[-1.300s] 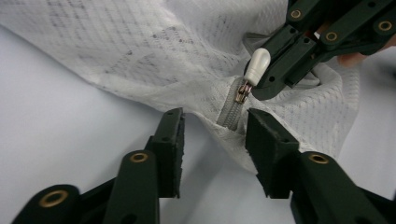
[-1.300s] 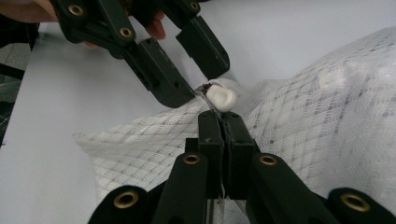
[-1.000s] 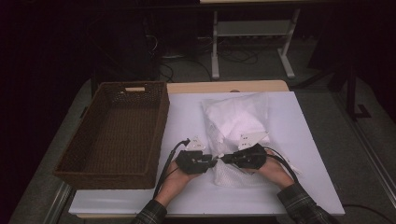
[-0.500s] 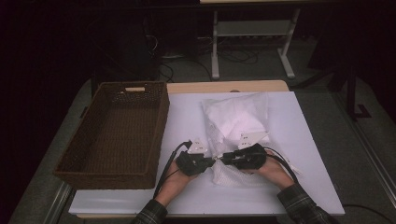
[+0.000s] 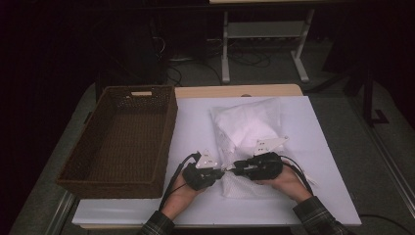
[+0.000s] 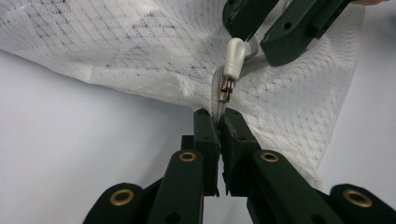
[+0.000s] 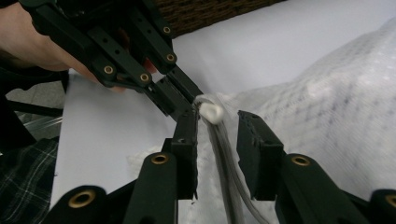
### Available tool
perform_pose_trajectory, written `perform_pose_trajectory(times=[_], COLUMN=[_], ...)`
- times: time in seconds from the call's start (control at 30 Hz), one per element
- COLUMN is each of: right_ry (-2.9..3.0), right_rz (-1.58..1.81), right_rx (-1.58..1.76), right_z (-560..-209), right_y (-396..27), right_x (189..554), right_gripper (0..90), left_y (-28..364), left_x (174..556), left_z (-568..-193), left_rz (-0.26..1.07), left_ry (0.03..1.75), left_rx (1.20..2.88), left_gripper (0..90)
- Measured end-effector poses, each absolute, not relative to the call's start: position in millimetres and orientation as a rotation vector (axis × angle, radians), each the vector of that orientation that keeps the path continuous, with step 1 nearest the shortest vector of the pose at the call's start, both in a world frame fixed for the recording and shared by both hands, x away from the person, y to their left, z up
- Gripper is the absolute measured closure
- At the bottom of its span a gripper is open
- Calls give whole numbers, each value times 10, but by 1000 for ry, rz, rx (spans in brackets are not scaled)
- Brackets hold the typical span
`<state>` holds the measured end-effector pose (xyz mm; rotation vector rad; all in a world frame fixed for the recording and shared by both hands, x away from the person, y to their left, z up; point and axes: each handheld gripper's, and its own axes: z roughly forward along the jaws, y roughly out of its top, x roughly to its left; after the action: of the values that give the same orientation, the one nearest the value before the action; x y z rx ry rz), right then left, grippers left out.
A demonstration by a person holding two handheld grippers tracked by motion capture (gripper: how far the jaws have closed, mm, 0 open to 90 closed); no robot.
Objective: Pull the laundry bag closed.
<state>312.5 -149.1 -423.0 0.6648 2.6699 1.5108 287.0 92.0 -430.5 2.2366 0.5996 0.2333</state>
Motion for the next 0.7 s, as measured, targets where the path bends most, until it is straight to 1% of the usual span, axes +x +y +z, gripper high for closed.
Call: perform_pose_trajectory(times=[0.4, 0.7], right_ry=[2686, 2696], right_rz=[1502, 1486], right_rx=[621, 616], right_z=[-4231, -4259], right_y=[-1335, -1287], right_x=[3112, 3111], right_gripper=[824, 853], left_y=[914, 913], left_x=[2865, 2863], left_z=[-4308, -4304], left_rz=[239, 240], left_ry=[592, 601], left_rx=[2243, 2237], left_gripper=[855, 855])
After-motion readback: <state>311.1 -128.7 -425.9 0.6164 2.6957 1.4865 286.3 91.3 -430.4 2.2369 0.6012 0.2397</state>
